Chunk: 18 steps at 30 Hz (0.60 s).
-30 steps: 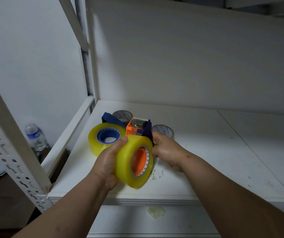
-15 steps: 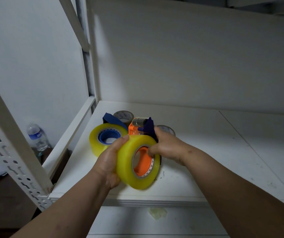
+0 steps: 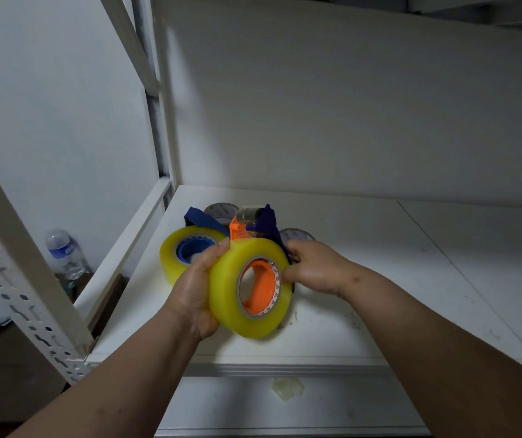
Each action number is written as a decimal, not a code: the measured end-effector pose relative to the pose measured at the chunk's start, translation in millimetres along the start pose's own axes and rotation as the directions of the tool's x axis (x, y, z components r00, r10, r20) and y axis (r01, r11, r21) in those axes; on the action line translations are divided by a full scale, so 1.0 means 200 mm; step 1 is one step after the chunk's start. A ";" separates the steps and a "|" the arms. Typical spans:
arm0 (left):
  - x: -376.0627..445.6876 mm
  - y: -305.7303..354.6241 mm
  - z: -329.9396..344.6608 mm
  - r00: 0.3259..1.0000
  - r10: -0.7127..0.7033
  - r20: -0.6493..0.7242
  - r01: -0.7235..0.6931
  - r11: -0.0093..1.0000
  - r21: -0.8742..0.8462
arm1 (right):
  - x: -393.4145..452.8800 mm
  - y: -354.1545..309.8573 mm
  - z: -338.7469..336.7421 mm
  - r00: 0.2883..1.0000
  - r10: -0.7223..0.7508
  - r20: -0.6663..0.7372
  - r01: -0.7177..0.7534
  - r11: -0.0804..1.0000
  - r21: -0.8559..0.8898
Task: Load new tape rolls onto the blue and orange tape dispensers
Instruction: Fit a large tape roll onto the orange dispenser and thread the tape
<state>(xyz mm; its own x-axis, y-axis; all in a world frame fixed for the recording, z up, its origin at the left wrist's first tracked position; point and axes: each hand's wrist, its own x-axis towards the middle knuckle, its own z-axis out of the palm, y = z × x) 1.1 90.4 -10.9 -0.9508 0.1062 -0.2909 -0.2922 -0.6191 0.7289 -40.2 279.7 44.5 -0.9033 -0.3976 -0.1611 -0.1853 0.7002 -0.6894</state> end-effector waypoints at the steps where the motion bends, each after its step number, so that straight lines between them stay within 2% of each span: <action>1: 0.00 0.02 0.01 1.000 0.009 0.008 -0.009 1.000 0.010 | 0.00 0.00 0.00 1.000 -0.012 -0.012 0.013 0.995 0.098; 3: 0.01 0.04 0.02 0.999 0.010 0.031 -0.012 0.998 0.058 | -0.01 0.00 0.02 0.999 -0.042 -0.020 0.045 0.973 0.225; 6: 0.00 0.04 0.03 1.000 0.008 0.029 -0.011 0.996 0.092 | -0.02 0.01 0.02 0.999 -0.042 -0.001 0.041 0.982 0.184; 9: -0.01 0.03 0.02 0.999 0.021 0.027 -0.023 0.999 0.047 | -0.05 0.01 0.01 0.999 -0.020 0.043 0.013 0.986 0.164; 14: -0.02 0.04 0.04 0.995 -0.018 0.094 0.017 1.000 0.016 | -0.06 0.02 0.02 1.000 0.017 -0.027 -0.008 0.959 0.284; 18: -0.03 0.02 0.04 0.996 -0.056 0.073 0.057 0.998 -0.015 | -0.07 0.04 0.05 0.997 0.032 0.070 -0.051 0.956 0.288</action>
<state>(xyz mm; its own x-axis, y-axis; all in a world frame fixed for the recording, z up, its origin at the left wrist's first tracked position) 4.6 93.9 -1.7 -0.9379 0.1976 -0.2850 -0.3446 -0.6235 0.7018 -24.3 285.7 33.6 -0.8796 -0.4152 -0.2324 -0.0192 0.5190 -0.8545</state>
